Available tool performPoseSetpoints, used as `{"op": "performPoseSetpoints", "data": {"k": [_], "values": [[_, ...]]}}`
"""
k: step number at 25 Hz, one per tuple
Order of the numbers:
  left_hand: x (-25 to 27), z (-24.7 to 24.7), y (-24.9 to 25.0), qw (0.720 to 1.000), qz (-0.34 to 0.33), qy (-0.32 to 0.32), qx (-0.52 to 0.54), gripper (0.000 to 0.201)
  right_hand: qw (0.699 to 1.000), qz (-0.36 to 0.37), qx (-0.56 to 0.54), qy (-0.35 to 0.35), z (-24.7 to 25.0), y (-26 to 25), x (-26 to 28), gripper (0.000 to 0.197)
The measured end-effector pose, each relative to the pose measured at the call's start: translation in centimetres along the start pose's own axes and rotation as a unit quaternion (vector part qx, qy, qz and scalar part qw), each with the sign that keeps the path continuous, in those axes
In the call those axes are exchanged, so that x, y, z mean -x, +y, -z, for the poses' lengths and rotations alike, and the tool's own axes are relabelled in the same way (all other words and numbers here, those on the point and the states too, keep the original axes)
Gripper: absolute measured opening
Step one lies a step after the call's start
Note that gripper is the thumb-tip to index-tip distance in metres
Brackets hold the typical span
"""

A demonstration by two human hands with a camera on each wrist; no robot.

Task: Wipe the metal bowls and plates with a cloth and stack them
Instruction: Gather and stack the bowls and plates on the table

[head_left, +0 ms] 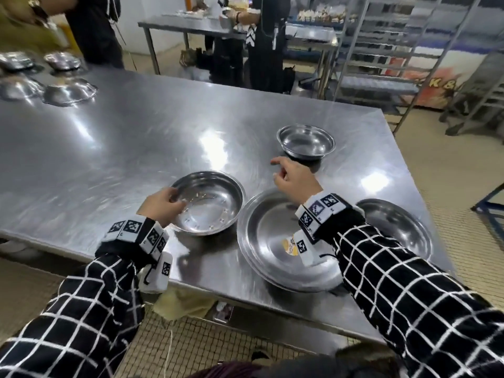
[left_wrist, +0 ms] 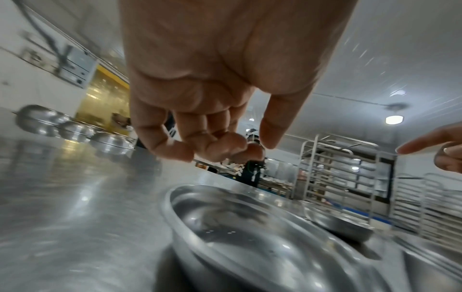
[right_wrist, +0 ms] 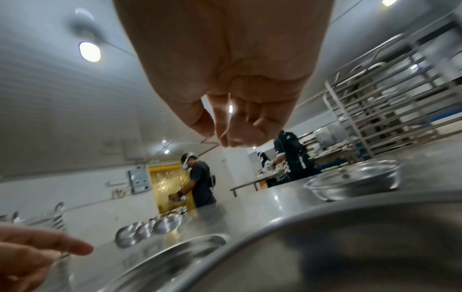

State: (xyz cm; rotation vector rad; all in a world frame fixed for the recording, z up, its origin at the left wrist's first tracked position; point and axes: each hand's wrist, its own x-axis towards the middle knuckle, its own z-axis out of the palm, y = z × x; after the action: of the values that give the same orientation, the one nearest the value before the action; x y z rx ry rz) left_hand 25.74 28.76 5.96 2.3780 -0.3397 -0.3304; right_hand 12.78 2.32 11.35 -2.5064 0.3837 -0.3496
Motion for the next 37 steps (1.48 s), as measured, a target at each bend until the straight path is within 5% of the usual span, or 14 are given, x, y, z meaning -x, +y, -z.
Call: {"op": "performPoseSetpoints", "data": {"k": [4, 8, 12, 18, 20, 26, 32, 37], "values": [[-0.9, 0.9, -3.3, 0.992, 0.113, 0.007, -0.056, 0.062, 0.989, 0.025, 0.066, -0.133, -4.6, -1.1, -7.5, 0.045], [-0.8, -1.4, -5.3, 0.976, 0.212, -0.027, -0.043, 0.064, 0.946, -0.030, 0.165, -0.279, -8.6, -0.8, -12.0, 0.061], [-0.6, -3.3, -5.6, 0.965, 0.247, -0.036, -0.079, 0.057, 0.936, -0.075, 0.115, -0.325, -11.4, 0.3, -14.0, 0.046], [-1.6, -3.3, -5.9, 0.975, 0.220, 0.018, 0.011, 0.025, 0.940, -0.074, 0.058, -0.327, -12.8, 1.5, -15.1, 0.049], [-1.8, -2.4, -5.0, 0.979, 0.193, 0.060, 0.020, 0.015, 0.948, -0.094, 0.012, -0.303, -11.8, 0.9, -14.4, 0.047], [-2.6, 1.6, 0.4, 0.989, 0.057, 0.134, 0.020, 0.026, 0.963, -0.128, -0.190, -0.143, -5.9, -0.2, -11.6, 0.047], [-0.8, 0.2, 6.1, 0.992, -0.085, 0.084, -0.042, 0.021, 0.965, -0.146, -0.220, 0.010, 2.1, 0.5, -3.1, 0.038], [2.3, -4.2, 7.8, 0.987, -0.157, -0.004, -0.030, 0.024, 0.948, -0.235, -0.196, 0.086, 4.3, 2.2, 6.9, 0.041]]}}
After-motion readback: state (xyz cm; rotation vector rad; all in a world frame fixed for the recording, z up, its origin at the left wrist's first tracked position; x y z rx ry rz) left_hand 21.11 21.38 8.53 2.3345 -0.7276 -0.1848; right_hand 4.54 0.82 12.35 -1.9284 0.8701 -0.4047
